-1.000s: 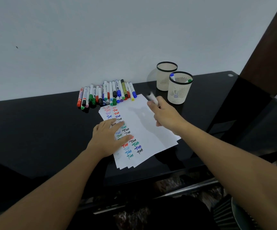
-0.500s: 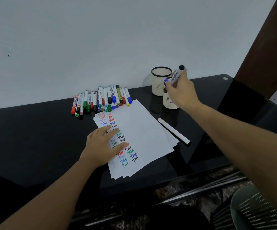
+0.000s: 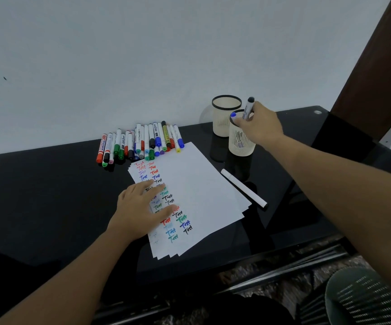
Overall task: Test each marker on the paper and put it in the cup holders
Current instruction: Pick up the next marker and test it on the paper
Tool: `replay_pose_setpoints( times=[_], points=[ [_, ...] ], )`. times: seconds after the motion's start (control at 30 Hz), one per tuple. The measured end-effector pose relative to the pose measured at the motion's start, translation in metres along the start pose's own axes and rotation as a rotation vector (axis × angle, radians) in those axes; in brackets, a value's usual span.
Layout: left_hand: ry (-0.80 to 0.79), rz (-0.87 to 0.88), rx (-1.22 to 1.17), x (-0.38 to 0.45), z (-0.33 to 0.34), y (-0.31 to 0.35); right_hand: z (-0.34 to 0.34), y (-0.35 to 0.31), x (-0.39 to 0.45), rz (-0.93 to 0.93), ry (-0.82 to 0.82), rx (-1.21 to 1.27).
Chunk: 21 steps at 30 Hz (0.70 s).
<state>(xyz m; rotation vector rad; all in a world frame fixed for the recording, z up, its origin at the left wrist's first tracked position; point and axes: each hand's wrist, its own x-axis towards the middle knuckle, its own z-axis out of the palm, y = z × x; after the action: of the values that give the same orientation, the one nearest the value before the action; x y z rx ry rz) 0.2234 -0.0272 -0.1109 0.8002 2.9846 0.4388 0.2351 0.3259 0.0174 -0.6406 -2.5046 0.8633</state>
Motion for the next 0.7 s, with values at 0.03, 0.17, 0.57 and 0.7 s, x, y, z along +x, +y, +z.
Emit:
replay_pose_setpoints(
  times=[0.03,0.17,0.57,0.7],
  points=[
    [-0.002,0.001,0.005,0.0,0.0,0.0,0.0,0.0,0.0,0.013,-0.004,0.02],
    [0.003,0.009,-0.008,0.0,0.0,-0.001,0.003,-0.002,-0.001,0.009,0.058,0.083],
    [-0.009,-0.016,-0.127,0.009,-0.012,-0.003,0.047,-0.023,-0.049,-0.416,-0.005,-0.005],
    [0.045,-0.034,-0.243,0.025,-0.025,-0.017,0.081,-0.02,-0.049,-0.393,-0.311,-0.124]
  ],
)
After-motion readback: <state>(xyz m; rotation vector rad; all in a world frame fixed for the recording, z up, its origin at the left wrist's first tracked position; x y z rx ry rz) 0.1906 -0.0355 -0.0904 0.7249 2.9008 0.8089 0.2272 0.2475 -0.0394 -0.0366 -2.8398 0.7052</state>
